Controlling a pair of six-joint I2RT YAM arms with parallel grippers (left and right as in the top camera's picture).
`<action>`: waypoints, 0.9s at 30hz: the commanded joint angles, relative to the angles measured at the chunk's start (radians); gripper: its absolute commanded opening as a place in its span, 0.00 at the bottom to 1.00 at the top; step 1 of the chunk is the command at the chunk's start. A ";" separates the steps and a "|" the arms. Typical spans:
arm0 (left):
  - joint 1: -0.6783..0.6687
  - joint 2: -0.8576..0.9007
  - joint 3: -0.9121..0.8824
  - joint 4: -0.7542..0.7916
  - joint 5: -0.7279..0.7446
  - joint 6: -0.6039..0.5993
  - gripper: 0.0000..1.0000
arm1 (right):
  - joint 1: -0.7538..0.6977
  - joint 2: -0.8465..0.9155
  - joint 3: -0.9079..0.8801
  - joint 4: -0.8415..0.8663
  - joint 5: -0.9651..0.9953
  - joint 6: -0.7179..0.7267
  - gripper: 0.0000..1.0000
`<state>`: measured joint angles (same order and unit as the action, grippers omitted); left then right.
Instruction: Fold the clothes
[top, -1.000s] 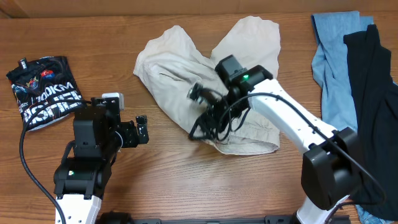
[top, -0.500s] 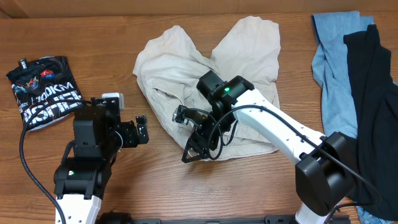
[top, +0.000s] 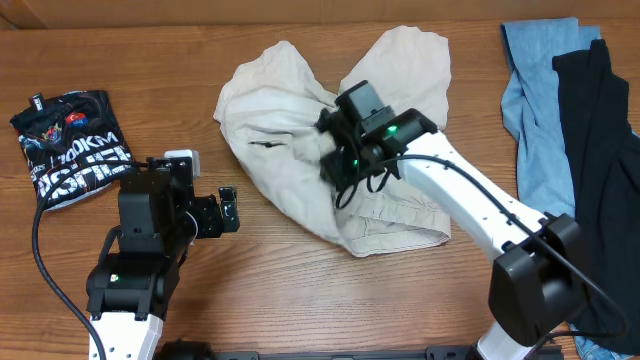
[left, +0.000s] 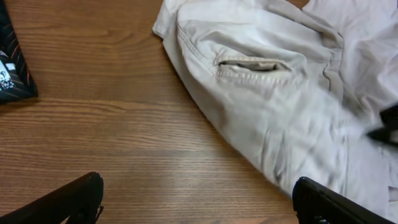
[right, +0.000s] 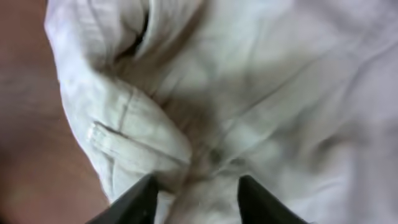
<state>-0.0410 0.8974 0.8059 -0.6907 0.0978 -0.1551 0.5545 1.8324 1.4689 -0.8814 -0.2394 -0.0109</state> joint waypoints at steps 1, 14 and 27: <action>0.008 -0.001 0.023 -0.005 0.015 -0.010 1.00 | 0.014 -0.023 -0.027 0.053 0.077 0.127 0.35; 0.008 -0.001 0.023 -0.009 0.014 -0.010 1.00 | 0.021 -0.010 -0.068 0.122 0.047 0.114 0.38; 0.008 -0.001 0.023 -0.011 0.014 -0.010 1.00 | 0.228 0.032 -0.065 0.086 -0.568 -0.289 0.44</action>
<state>-0.0410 0.8974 0.8059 -0.6968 0.0978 -0.1555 0.7715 1.8641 1.4006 -0.8005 -0.6468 -0.1833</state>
